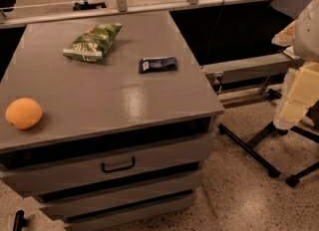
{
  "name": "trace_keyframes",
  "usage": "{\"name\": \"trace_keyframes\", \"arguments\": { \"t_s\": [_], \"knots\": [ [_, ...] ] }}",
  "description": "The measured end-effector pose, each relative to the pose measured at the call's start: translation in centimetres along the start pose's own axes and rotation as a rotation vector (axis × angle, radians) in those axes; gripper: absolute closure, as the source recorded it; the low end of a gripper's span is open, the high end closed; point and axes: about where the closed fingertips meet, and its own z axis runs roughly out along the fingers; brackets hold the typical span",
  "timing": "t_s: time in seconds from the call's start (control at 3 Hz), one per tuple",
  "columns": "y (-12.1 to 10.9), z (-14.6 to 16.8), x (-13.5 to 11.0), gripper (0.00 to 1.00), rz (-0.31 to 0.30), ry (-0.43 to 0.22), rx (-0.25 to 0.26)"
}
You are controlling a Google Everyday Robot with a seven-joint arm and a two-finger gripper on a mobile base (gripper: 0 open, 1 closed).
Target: Move rxbar blueberry near orange
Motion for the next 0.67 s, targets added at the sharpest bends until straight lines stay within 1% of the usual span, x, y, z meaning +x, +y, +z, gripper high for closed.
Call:
{"name": "trace_keyframes", "arguments": {
  "t_s": [0.33,0.67],
  "knots": [
    [0.0,0.0,0.0,0.00,0.000,0.000,0.000],
    [-2.3,0.6,-1.4,0.00,-0.012,-0.038,0.015]
  ]
}}
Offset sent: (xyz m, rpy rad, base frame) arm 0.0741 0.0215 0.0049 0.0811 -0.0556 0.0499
